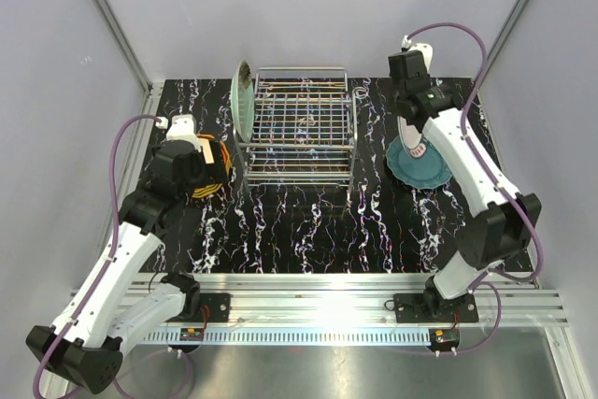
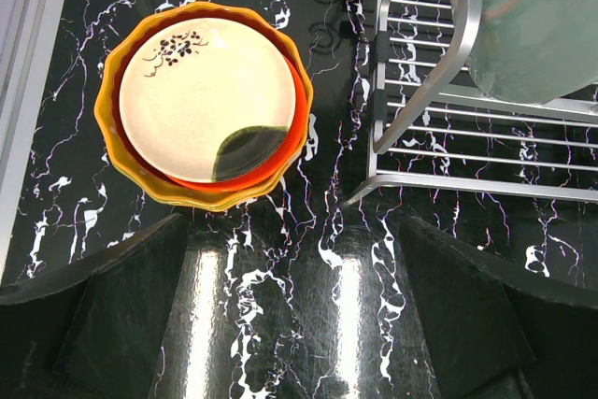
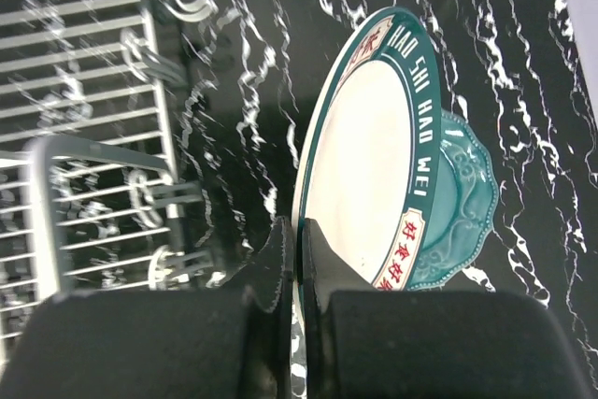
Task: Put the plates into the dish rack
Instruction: Grab a plate with the right arm, then insert the plate into the dish rack
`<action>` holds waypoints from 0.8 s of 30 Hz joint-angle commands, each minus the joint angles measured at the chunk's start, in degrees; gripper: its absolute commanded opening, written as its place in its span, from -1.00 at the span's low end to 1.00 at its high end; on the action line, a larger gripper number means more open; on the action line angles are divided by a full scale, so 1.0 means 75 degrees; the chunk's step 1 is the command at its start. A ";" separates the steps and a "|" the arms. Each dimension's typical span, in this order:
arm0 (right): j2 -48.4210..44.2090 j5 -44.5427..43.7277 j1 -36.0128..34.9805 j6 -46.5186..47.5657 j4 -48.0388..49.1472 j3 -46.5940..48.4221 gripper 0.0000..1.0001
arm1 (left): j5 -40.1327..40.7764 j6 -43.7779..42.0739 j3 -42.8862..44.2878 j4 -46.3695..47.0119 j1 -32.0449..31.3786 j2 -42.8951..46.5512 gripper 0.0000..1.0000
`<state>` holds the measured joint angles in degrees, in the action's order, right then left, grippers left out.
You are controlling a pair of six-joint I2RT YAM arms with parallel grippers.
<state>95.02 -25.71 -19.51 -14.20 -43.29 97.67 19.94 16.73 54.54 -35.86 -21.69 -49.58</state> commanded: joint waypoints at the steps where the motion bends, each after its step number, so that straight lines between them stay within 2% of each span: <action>1: -0.0762 0.0217 -0.0071 -0.0309 0.0287 0.0407 -1.00 | 0.0142 -0.0075 0.0064 0.0386 -0.0026 0.0084 0.98; 9: -0.2028 0.1317 -0.0094 -0.0744 0.0662 0.0711 -1.00 | 0.0165 -0.0075 0.0075 0.0386 -0.0026 0.0095 0.98; 15: -0.2310 0.2231 -0.0317 -0.1130 0.0978 0.1168 -1.00 | 0.0212 -0.0075 0.0064 0.0386 -0.0026 0.0119 0.98; 20: -0.2182 0.2760 -0.0843 -0.1505 0.1213 0.1975 -1.00 | 0.0224 -0.0086 0.0075 0.0386 -0.0026 0.0095 0.98; 24: -0.1843 0.2935 -0.1651 -0.1763 0.1679 0.2306 -1.00 | 0.0247 -0.0086 0.0075 0.0375 -0.0026 0.0119 0.98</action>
<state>80.29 -7.57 -28.49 -24.91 -39.16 111.20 20.25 16.71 54.54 -35.88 -21.69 -49.58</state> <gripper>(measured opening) 0.022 0.988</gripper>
